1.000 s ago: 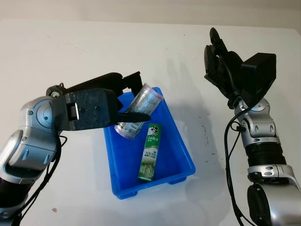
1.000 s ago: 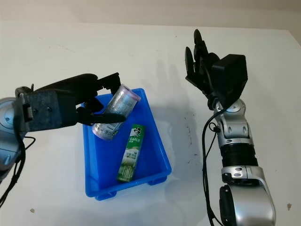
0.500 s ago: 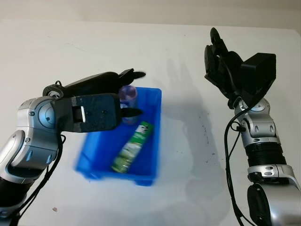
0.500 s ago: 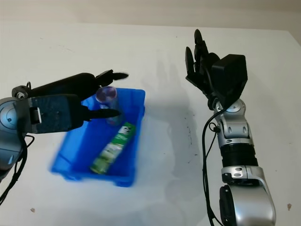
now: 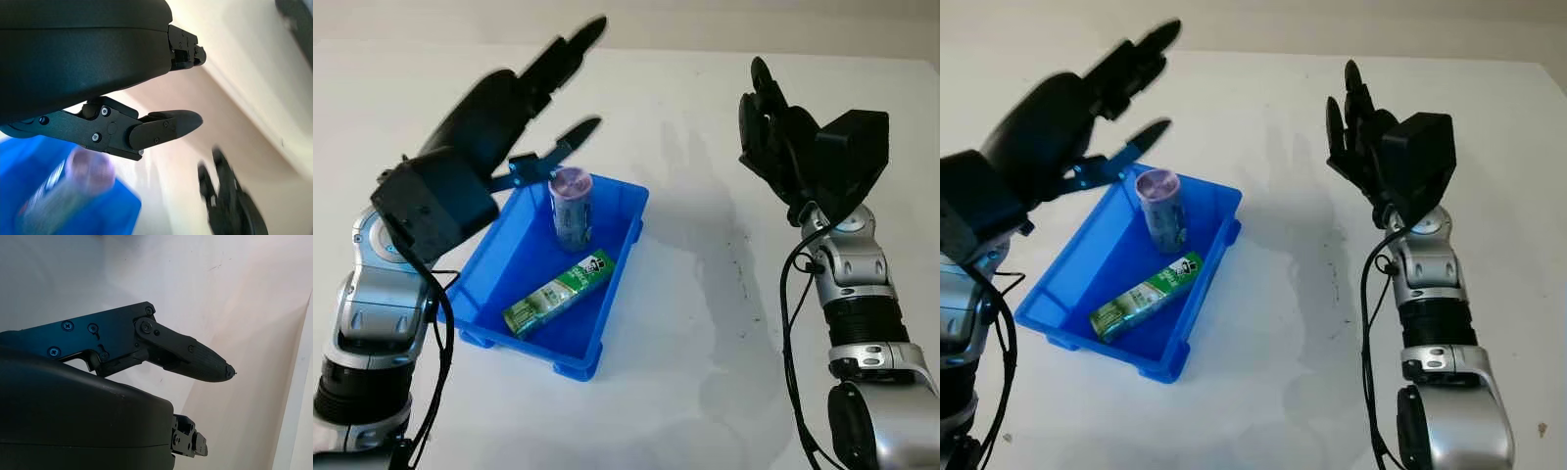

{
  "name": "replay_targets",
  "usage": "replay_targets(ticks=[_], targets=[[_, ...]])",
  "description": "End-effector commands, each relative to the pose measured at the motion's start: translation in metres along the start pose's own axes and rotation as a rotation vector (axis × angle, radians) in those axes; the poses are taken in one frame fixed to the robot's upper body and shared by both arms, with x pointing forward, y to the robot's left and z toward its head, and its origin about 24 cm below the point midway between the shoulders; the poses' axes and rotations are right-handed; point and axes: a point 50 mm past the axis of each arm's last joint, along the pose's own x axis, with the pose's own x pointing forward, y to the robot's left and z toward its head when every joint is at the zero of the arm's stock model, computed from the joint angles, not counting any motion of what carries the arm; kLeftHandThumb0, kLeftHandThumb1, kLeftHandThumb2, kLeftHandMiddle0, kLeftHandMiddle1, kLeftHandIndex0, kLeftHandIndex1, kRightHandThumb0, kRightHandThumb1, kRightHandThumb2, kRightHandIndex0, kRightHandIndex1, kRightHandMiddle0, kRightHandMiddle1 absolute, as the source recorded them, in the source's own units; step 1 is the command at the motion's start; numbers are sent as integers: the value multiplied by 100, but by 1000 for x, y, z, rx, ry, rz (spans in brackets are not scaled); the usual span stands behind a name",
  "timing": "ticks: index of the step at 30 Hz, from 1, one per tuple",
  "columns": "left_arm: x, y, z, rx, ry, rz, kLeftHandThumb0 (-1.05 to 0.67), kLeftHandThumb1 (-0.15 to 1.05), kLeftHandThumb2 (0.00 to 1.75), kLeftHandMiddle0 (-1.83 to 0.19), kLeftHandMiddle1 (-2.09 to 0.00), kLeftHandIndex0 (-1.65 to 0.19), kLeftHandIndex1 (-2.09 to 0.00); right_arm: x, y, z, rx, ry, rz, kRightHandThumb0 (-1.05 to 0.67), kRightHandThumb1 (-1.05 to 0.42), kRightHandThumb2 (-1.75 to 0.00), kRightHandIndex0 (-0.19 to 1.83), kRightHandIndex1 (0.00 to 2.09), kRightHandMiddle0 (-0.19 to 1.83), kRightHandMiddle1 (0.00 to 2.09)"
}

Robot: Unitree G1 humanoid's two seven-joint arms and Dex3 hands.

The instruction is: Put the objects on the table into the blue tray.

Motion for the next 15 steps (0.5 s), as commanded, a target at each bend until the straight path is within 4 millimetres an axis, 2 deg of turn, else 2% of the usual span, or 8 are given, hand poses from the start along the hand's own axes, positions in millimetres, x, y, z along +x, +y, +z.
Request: replay_targets(ticks=[1,6,10,15], targets=[[1,13,-8,-77,31,102,-62,105,48,-11,-6,-10,-12,0,1,2,10,-21,4,-64,-105,-79,-19,0,-19,0],[6,24,-25,-137,70,199,-66,105,50,-8,-4,-6,-10,0,1,4,16,-30,0,-64,-105,-79,-19,0,-19,0],[4,34,-57,-230,155,255,-74,105,58,11,-2,11,-1,1,2,5,16,-33,-6,-65,-105,-79,-19,0,-19,0],[-2,44,-89,-294,240,224,-80,105,65,17,-4,16,-2,1,2,8,20,-46,-18,-63,-105,-81,-19,0,-19,0]])
